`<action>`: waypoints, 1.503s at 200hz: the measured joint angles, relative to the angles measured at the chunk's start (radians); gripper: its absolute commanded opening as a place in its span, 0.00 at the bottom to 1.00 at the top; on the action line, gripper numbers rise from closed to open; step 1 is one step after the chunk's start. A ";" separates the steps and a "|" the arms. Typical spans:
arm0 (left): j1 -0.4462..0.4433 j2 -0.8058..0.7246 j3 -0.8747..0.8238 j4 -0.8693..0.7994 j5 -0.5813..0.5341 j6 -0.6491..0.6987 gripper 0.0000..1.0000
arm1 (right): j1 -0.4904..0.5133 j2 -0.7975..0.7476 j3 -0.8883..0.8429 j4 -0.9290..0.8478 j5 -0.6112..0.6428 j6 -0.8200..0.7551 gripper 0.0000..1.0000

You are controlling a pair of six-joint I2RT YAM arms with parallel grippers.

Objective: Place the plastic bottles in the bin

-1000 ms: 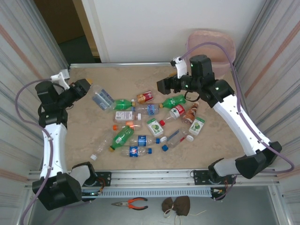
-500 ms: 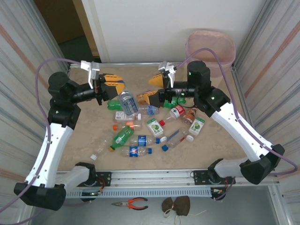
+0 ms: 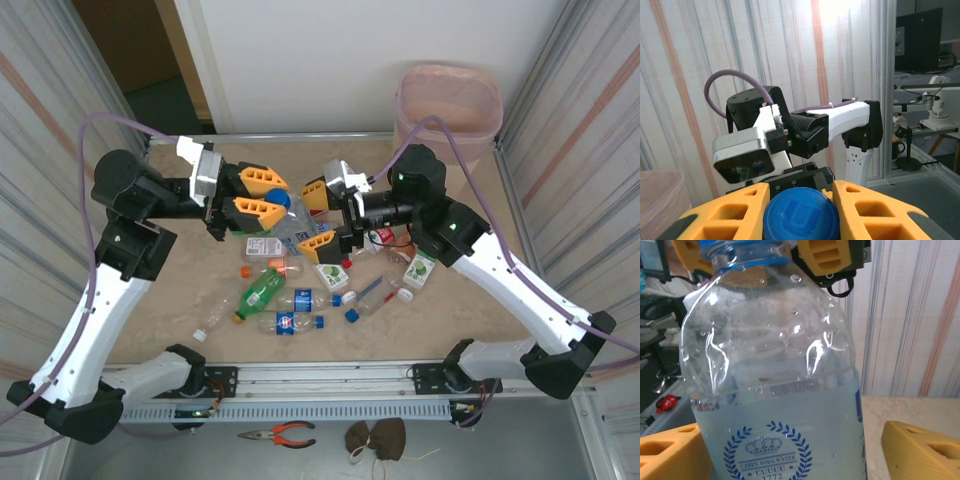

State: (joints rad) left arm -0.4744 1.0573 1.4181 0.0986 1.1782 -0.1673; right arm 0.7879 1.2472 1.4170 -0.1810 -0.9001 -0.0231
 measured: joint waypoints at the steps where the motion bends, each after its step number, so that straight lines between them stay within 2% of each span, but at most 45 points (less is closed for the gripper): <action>1: 0.000 0.000 0.001 0.000 0.000 0.000 0.00 | 0.000 0.000 0.000 0.000 0.000 -0.002 0.75; 30: -0.016 0.002 0.014 -0.002 0.001 0.014 0.00 | 0.012 -0.005 0.000 -0.003 -0.009 -0.026 0.61; 67: -0.019 0.005 0.020 -0.014 0.001 0.014 0.00 | 0.017 -0.007 0.000 -0.007 -0.013 -0.045 0.50; 81: -0.019 0.005 0.020 -0.018 0.000 0.015 0.00 | 0.018 -0.008 0.000 -0.010 -0.013 -0.049 0.49; 87: -0.019 0.005 0.020 -0.019 0.000 0.016 0.06 | 0.018 -0.009 0.000 -0.012 -0.013 -0.049 0.49; 96: -0.021 0.005 0.020 -0.021 -0.002 0.019 0.22 | 0.018 -0.010 0.000 -0.014 -0.013 -0.050 0.49; 110: -0.025 0.003 0.020 -0.027 -0.012 0.026 0.30 | 0.018 -0.011 0.000 -0.018 -0.012 -0.050 0.49; 123: -0.026 -0.003 0.020 -0.041 -0.025 0.040 0.50 | 0.018 -0.013 0.000 -0.022 -0.008 -0.050 0.49; 146: -0.025 -0.026 0.015 -0.066 -0.103 0.080 0.70 | 0.021 -0.016 0.000 -0.036 0.018 -0.050 0.49; 169: -0.025 -0.070 -0.011 -0.105 -0.206 0.126 0.79 | 0.022 -0.018 0.005 -0.057 0.060 -0.050 0.49; 196: -0.025 -0.135 -0.059 -0.155 -0.343 0.173 0.84 | 0.000 -0.018 0.033 -0.098 0.128 -0.050 0.48; 227: -0.025 -0.188 -0.091 -0.232 -0.504 0.209 0.87 | -0.104 -0.016 0.071 -0.121 0.206 -0.037 0.48; 300: -0.024 -0.217 -0.151 -0.409 -0.772 0.212 0.86 | -0.488 0.070 0.214 -0.164 0.344 0.075 0.44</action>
State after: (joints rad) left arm -0.4984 0.8402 1.2667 -0.3103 0.4061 0.0444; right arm 0.2996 1.3174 1.6306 -0.3447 -0.5564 0.0521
